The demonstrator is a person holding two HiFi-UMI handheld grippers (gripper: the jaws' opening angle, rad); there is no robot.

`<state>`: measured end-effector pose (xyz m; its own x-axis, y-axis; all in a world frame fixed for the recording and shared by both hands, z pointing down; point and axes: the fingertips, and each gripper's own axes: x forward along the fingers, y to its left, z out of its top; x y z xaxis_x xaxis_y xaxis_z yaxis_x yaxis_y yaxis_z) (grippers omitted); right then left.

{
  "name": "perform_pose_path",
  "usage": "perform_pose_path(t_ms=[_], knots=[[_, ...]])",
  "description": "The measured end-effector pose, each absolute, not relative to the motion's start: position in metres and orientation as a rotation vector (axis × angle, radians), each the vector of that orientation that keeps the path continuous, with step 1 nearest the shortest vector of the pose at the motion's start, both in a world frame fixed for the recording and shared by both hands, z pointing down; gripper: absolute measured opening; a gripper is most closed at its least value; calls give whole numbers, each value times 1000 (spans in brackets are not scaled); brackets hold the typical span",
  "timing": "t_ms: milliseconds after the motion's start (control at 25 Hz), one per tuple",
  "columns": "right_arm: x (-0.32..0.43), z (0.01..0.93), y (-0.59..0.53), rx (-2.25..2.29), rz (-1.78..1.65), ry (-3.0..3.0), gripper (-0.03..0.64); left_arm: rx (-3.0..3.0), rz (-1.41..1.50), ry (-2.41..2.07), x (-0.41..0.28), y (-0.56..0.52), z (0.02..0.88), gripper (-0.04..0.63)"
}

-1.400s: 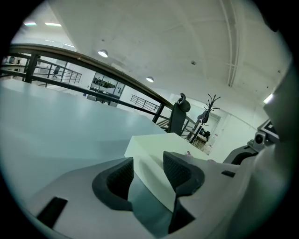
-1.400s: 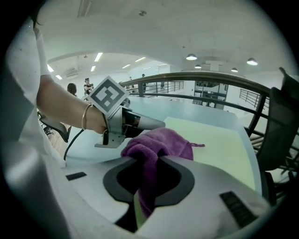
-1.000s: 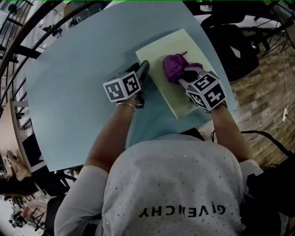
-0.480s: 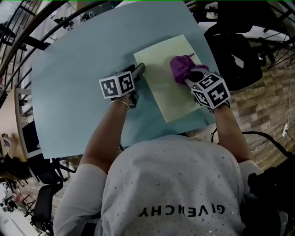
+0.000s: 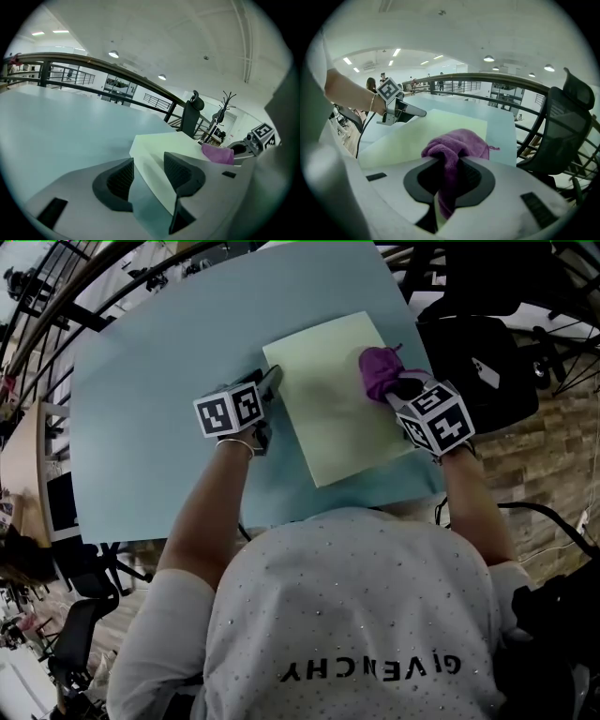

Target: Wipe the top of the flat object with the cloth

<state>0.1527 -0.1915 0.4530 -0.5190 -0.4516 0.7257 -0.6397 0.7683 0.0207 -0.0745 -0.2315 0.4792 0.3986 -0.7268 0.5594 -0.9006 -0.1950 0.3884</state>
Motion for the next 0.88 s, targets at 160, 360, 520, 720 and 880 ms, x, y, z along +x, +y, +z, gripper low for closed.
perform_pose_path(t_ms=[160,360,520,720,880], knots=[[162,456,-196,789,290,-2217,46,1966,327,-1419,-73,-234,482,207],[168,456,-197,786,297,-2250,46,1960,348,-1454,-72,-234,482,207],[169,450,-200,809,267,-2252,46,1951,391,-1478,-71,-238,475,207],[170,451,-202,811,353,-2294,46,1913,411,-1494,-71,-237,475,207],[166,444,-207,831,636,-2352,47,1884,371,-1511,-77,-238,475,207]])
